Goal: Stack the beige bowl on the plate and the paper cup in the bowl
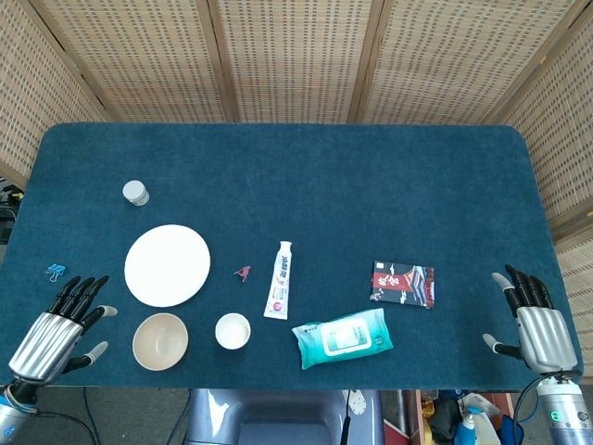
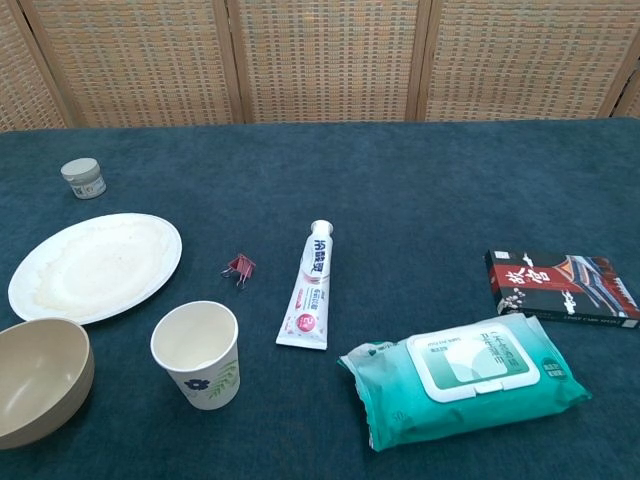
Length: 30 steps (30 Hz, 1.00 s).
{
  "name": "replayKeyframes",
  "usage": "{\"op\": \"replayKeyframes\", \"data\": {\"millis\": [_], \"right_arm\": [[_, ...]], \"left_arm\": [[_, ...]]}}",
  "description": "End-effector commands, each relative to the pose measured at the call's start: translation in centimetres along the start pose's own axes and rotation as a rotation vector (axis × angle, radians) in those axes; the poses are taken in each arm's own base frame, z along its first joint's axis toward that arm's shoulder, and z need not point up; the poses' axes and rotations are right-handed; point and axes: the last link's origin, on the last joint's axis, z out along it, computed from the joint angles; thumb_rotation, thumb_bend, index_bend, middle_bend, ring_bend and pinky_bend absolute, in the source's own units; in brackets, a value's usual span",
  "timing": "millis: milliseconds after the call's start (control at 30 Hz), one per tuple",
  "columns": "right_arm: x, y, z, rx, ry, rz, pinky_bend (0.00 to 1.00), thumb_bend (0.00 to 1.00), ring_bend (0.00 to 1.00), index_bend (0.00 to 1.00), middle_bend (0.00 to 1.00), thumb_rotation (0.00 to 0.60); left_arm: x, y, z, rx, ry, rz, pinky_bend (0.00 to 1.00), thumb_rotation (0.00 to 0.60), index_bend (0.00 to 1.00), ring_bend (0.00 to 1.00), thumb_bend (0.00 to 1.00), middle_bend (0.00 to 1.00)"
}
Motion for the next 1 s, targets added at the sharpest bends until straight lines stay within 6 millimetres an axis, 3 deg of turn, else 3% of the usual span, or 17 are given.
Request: {"op": "replayKeyframes", "data": {"millis": [33,400,1000], "right_arm": [[0.0,0.0,0.0,0.000,0.000,0.000,0.00,0.14,0.00,0.08,0.00,0.600],[-0.1,-0.1,0.1,0.002,-0.002,0.000,0.00,0.14,0.00,0.08,0.00,0.600],[0.3,0.0,0.0,-0.001,0.010,0.012,0.00,0.14,0.00,0.08,0.00,0.600]], "left_arm": [[-0.8,-0.1,-0.6,-0.008,-0.031,0.012,0.00,0.600,0.36,0.00,0.27,0.01],[-3.6,-0.3,-2.2,-0.038,-0.121,0.058,0.00,0.600,0.37,0.00,0.37,0.01],[-6.4,2.1,-1.0,-0.109,-0.164,0.074,0.00,0.600,0.41,0.00,0.39,0.02]]}}
